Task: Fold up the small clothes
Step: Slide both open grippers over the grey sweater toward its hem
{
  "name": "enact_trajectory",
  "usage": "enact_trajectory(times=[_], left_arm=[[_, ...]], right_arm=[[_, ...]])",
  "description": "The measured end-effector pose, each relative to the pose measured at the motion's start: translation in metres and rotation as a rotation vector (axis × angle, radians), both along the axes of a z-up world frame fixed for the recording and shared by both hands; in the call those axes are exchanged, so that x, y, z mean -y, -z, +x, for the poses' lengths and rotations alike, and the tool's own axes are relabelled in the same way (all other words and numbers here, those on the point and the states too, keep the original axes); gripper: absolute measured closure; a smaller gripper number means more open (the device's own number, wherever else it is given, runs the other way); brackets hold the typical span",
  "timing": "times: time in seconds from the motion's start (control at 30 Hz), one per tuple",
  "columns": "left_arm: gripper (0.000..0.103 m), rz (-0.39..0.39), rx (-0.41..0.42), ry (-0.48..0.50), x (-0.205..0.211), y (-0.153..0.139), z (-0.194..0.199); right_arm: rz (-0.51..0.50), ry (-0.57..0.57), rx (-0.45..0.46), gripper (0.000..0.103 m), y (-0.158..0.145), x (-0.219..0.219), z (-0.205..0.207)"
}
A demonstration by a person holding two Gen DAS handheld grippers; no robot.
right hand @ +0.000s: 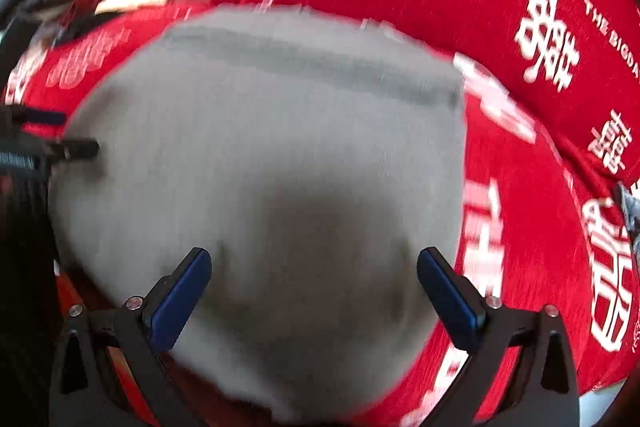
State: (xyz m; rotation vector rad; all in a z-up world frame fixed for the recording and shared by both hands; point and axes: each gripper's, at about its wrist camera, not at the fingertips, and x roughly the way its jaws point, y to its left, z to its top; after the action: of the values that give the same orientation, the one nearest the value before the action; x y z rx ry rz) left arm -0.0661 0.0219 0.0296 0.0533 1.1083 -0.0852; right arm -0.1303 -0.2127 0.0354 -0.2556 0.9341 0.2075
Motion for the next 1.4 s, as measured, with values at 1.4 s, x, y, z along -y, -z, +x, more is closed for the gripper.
enact_trajectory(times=[1.4], left_arm=[[0.0,-0.14,-0.016,-0.164,-0.014,0.005,0.142]], right_arm=[[0.163,0.399,-0.009,0.001,-0.003,0.059,0.2]])
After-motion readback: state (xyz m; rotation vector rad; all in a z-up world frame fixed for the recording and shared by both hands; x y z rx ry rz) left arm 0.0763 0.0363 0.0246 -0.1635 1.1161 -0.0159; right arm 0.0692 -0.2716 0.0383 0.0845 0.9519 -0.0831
